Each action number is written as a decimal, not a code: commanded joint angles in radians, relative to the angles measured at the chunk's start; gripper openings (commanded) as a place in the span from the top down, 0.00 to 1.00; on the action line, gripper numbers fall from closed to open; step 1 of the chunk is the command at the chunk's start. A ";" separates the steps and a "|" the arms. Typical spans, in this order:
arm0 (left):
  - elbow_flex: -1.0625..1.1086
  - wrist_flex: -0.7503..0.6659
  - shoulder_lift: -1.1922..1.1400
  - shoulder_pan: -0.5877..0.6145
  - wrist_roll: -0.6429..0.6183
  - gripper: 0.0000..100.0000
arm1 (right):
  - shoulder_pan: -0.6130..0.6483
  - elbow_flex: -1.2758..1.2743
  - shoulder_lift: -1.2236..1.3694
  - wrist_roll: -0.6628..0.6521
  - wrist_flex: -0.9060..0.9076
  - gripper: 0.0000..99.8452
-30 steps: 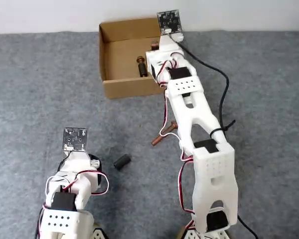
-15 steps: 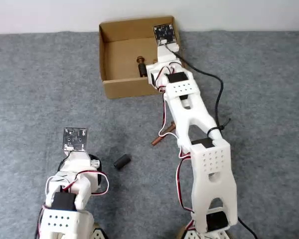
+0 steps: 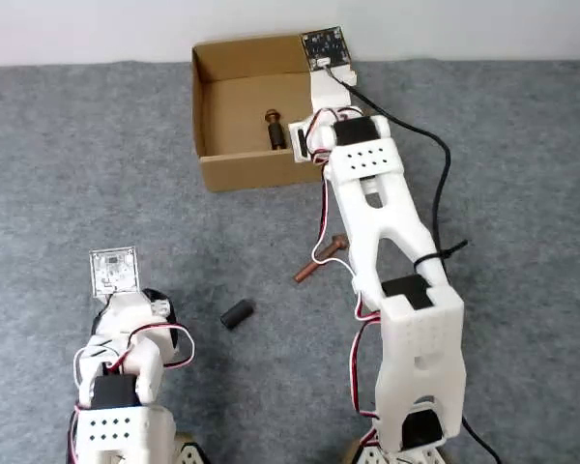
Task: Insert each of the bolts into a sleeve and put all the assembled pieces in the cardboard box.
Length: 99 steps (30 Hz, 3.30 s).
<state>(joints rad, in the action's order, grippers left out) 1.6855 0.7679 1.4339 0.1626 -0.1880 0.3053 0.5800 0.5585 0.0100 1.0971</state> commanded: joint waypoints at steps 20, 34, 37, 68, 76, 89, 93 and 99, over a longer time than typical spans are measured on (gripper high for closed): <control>-0.028 -0.037 0.012 0.215 0.002 0.99 | 0.275 0.040 -0.222 -0.348 0.697 0.99; -0.027 -0.038 0.012 0.226 0.002 0.99 | 0.493 -0.207 -0.226 -0.773 0.697 0.85; -0.025 -0.075 0.012 0.319 0.000 0.99 | 0.529 -0.230 -0.219 -0.775 0.677 0.78; -0.015 -0.078 0.011 0.325 0.000 0.99 | 0.618 -0.193 0.134 -0.836 0.410 0.79; -0.015 -0.075 0.011 0.325 0.000 0.99 | 0.625 -0.098 0.173 -0.836 0.420 0.83; -0.015 -0.075 0.011 0.325 0.000 0.99 | 0.587 -0.084 0.134 -0.836 0.455 0.81; -0.015 -0.075 0.011 0.325 0.000 0.99 | 0.573 0.002 0.125 -0.804 0.455 0.81; -0.015 -0.075 0.011 0.325 0.000 0.99 | 0.578 0.054 0.125 -0.775 0.464 0.81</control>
<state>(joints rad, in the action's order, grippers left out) 1.6855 0.7188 1.4339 0.4910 -0.1864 0.8823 0.5846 0.7334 -0.7787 1.5528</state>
